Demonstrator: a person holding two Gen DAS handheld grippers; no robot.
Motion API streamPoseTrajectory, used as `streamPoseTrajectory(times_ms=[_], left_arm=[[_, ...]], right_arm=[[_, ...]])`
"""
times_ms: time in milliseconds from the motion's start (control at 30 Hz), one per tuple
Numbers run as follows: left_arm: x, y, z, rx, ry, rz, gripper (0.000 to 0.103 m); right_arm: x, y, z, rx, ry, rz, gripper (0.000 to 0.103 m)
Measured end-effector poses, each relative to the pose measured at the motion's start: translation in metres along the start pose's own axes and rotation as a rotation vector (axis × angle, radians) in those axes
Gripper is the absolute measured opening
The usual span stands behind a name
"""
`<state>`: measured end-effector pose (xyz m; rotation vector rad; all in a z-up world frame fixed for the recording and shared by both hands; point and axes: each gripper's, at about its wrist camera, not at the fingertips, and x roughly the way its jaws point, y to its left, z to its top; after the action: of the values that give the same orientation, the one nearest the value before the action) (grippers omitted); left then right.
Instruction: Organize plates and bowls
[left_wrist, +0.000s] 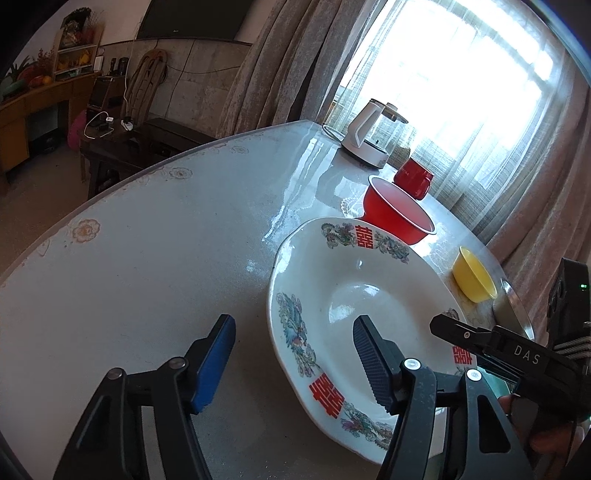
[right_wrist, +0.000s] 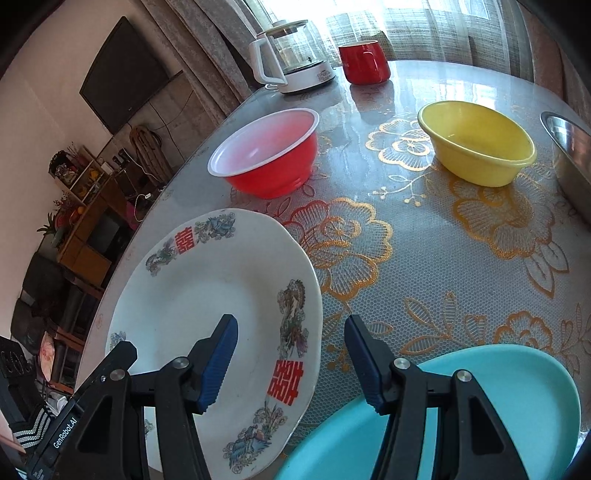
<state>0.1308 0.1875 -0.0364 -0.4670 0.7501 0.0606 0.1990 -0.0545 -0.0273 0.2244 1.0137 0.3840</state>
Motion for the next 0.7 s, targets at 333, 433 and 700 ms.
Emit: streamPoseTrajectory(times_ms=[333,433,700], left_arm=[[0.003,-0.002,0.000,0.009,0.016,-0.005,0.058],[0.004,-0.005,0.000,0.021,0.023,-0.013,0.057],[0.011,-0.021,-0.001,0.092,0.059,-0.050,0.050]], right_arm=[[0.008,0.014,0.002,-0.036,0.010,0.019,0.057],[0.009,0.015,0.003,-0.045,0.011,0.012,0.053],[0.010,0.010,0.004,-0.044,0.006,-0.009,0.035]])
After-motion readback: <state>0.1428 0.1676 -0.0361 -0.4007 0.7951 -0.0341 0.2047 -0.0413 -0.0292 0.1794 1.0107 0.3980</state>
